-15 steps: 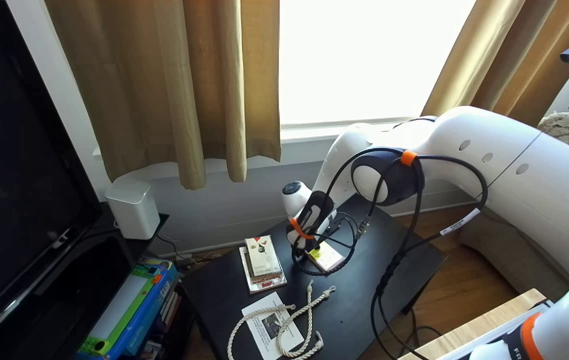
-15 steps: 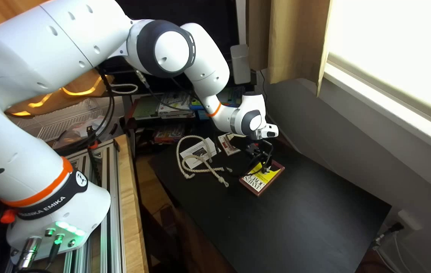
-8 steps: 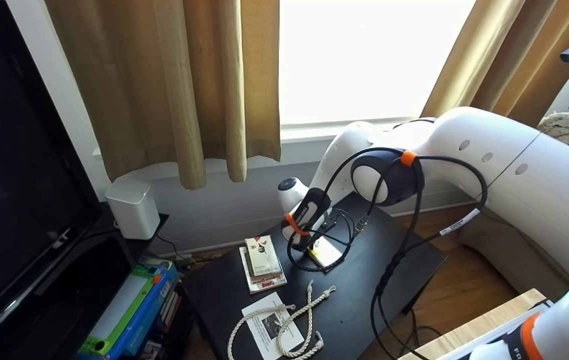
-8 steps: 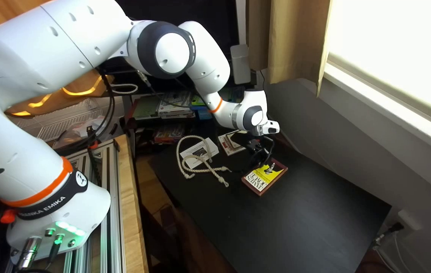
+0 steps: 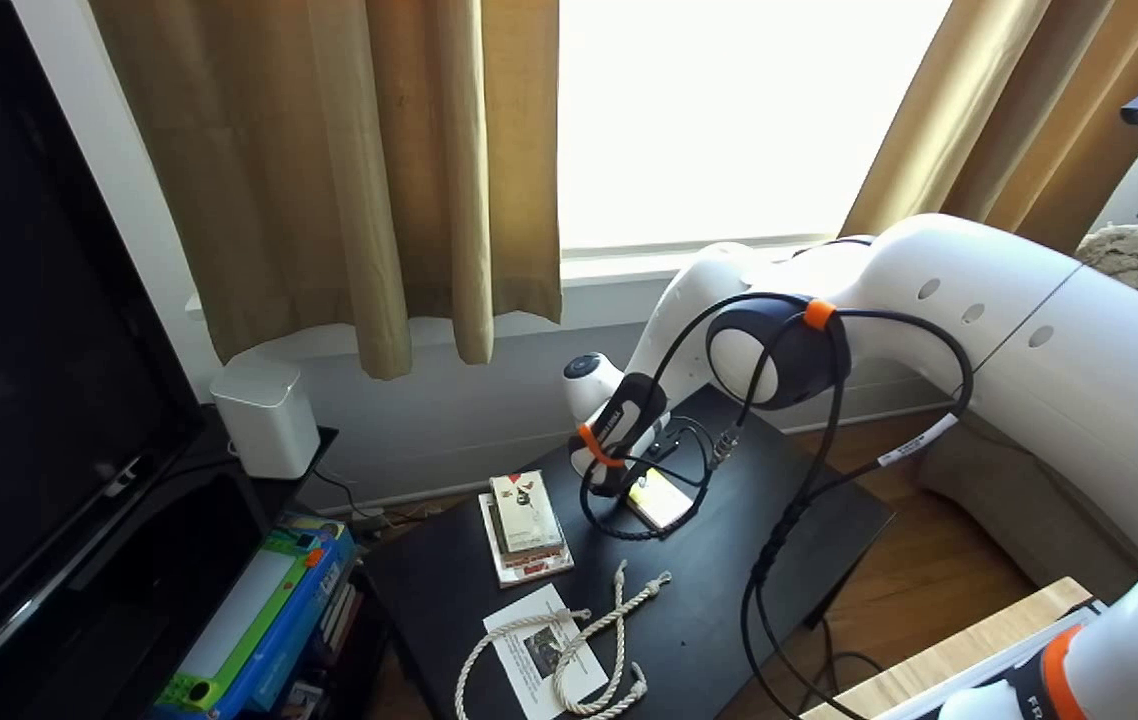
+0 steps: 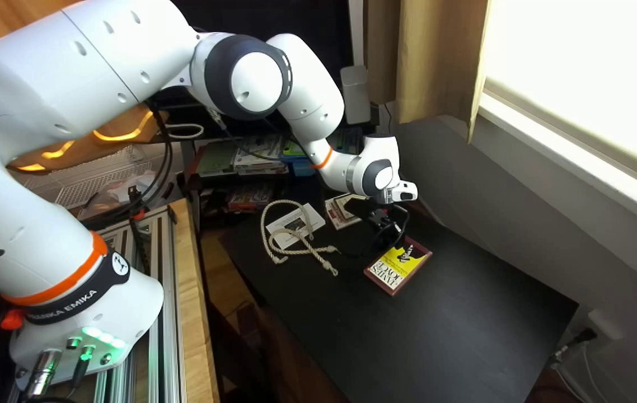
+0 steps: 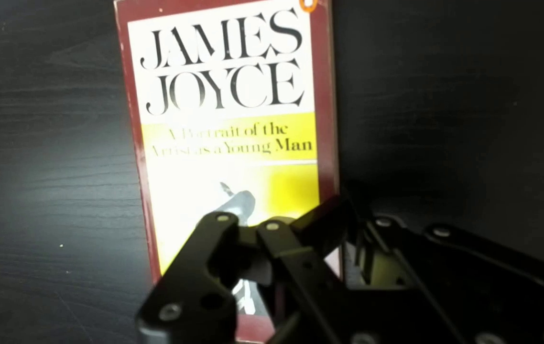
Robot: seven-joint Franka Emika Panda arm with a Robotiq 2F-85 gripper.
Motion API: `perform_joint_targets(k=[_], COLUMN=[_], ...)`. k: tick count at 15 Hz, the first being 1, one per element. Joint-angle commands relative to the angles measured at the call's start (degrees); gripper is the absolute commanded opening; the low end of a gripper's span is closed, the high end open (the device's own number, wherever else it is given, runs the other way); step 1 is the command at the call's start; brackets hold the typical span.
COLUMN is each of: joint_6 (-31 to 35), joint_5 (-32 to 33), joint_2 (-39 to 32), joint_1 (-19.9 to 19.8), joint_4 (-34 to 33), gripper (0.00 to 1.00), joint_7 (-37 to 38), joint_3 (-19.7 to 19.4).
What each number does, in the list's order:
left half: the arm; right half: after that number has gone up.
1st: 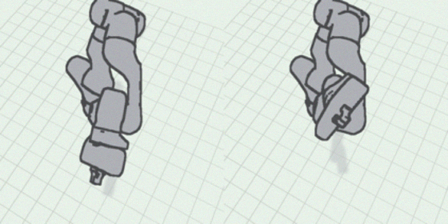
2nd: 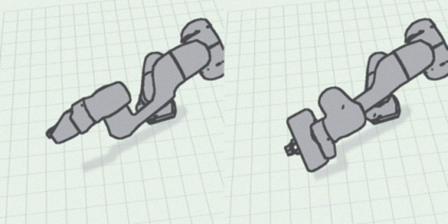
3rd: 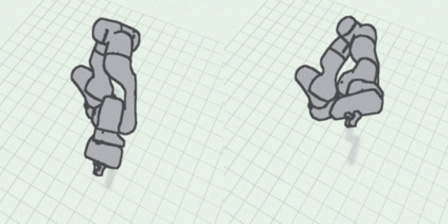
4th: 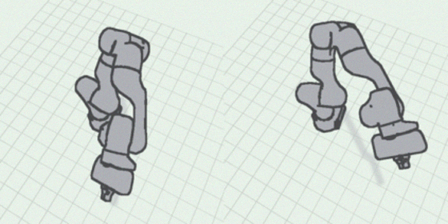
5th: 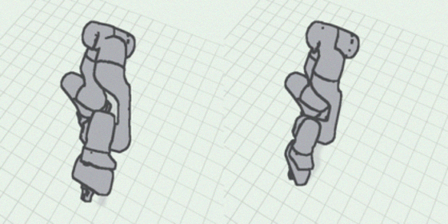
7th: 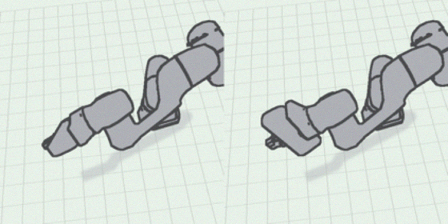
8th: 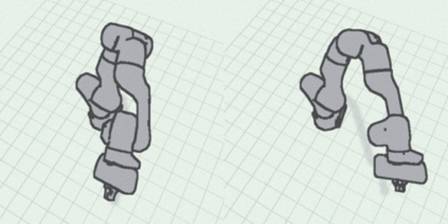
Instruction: Flip the brown and yellow book over
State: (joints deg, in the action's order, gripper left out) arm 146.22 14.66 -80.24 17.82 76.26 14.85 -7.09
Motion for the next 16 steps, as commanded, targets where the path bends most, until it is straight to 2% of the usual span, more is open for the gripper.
perform_joint_targets(k=[1,2,3,5,12,13,16], joint_6=[1.2,1.4,1.5,1.3,2.8,2.5,2.5], joint_5=[-0.2,-0.1,0.1,0.2,-3.5,-4.3,-7.3], joint_2=[2.3,2.9,3.7,5.5,3.2,2.6,0.8], joint_1=[-0.9,-0.7,-0.3,0.5,0.2,-0.2,-1.4], joint_4=[2.4,2.8,3.3,4.1,0.2,-0.5,-2.8], gripper=[0.01,0.29,0.3,0.43,0.95,1.0,1.0], joint_7=[-0.7,-0.4,-0.2,0.9,8.6,9.2,11.0], joint_3=[0.7,0.6,0.3,-0.2,-2.9,-2.8,-2.0])
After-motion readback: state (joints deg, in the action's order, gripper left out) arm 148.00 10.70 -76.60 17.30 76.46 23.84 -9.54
